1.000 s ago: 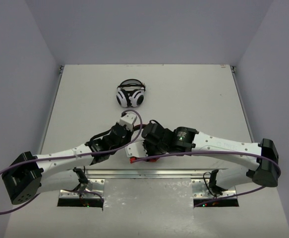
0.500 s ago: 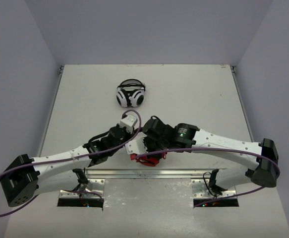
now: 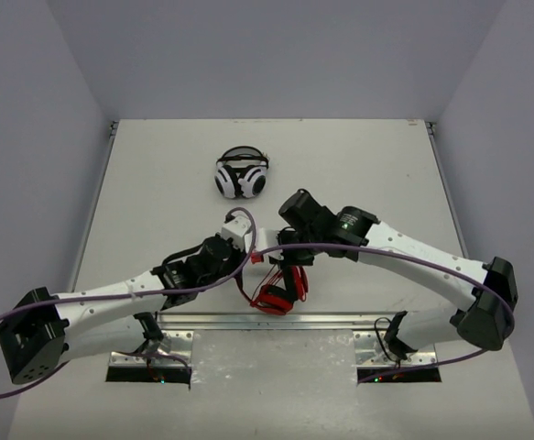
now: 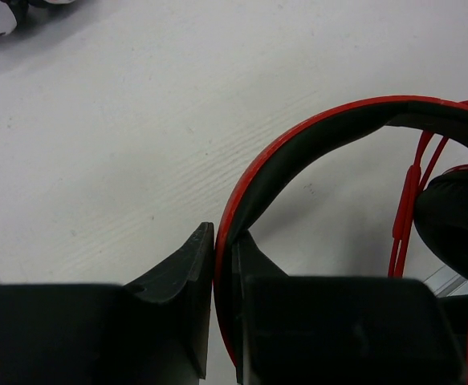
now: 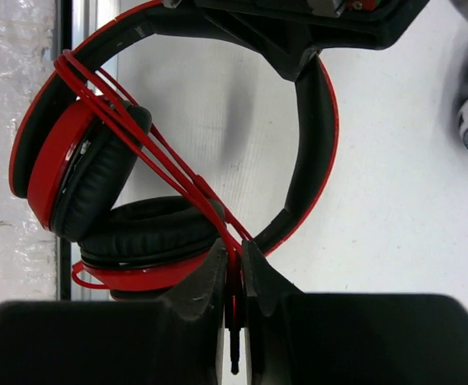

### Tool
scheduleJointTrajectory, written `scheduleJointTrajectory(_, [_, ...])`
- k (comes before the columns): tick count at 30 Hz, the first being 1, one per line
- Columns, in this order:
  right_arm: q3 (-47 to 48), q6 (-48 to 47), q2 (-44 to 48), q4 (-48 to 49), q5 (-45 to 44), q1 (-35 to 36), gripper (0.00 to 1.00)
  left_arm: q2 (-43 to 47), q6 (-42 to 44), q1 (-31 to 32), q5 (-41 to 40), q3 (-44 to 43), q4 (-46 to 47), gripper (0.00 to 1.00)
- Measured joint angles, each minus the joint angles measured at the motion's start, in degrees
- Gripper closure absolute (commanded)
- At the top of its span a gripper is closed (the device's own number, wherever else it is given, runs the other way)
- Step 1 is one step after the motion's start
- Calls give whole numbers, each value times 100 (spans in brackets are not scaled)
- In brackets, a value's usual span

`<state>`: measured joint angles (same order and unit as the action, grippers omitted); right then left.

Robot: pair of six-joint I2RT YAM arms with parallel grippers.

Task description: Wrap the headphones

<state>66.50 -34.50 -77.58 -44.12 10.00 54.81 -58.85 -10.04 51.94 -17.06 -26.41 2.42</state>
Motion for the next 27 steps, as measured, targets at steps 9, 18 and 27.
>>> scheduleJointTrajectory(9, [-44, 50, -424, 94, 505, -341, 98, 181, -481, 0, -48, -273, -885, 100])
scheduleJointTrajectory(18, [-411, 162, -205, 682, 227, -601, 97, 234, -531, 15, -136, -417, -1099, 100])
scheduleJointTrajectory(27, [-610, 184, -162, 898, 101, -754, 85, -295, -739, 15, -350, -813, -1447, 100])
